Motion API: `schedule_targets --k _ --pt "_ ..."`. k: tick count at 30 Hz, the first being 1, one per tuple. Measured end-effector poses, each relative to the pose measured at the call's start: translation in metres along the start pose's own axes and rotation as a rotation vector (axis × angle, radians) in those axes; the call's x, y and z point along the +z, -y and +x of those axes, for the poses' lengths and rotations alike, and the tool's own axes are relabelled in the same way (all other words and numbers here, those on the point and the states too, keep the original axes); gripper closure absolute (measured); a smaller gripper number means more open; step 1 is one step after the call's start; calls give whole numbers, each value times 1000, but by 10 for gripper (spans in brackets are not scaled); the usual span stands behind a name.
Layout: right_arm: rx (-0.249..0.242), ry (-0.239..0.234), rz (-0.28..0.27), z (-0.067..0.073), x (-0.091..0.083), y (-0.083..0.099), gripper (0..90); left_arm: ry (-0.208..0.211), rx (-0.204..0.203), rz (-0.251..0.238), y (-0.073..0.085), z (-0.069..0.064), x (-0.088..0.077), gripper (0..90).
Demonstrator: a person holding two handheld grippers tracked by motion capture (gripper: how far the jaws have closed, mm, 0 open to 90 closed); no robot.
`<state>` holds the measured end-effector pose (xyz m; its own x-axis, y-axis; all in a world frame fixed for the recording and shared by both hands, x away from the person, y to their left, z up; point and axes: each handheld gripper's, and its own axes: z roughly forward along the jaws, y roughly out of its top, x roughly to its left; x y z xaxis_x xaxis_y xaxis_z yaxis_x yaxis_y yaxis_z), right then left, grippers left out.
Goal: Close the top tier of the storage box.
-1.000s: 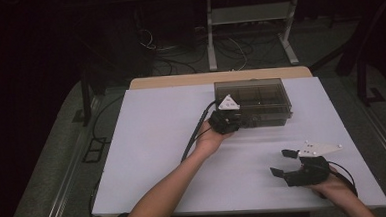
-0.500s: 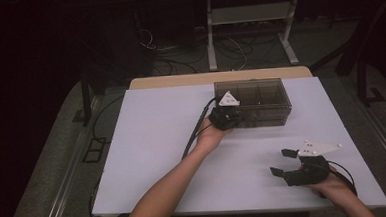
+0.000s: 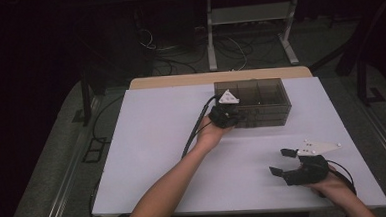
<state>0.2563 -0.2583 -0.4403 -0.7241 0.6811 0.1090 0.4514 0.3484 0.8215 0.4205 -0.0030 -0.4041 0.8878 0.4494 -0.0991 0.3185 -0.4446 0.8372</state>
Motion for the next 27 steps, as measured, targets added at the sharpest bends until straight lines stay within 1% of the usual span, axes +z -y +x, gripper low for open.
schedule_targets --k 3,5,8,10,15,17,20,24,27 --pt "1 0 0 0 0 0 205 18 8 11 1 -2 -6 841" --pt "1 0 -1 0 0 0 205 36 4 24 2 -4 -11 804" --pt "2 0 -1 0 0 0 205 54 3 24 4 -7 -19 752" --pt "2 0 0 0 1 0 205 58 6 26 6 -9 -24 716" --pt "0 1 1 0 1 0 205 84 16 31 13 -12 -34 622" --pt "-1 2 0 0 1 0 205 89 12 31 17 -13 -39 586" --pt "-2 2 2 0 1 0 205 91 16 40 24 -14 -45 527" --pt "-2 2 0 0 1 -1 205 81 7 34 35 -14 -59 463" --pt "-2 3 1 0 1 0 205 63 2 32 45 -12 -70 419"
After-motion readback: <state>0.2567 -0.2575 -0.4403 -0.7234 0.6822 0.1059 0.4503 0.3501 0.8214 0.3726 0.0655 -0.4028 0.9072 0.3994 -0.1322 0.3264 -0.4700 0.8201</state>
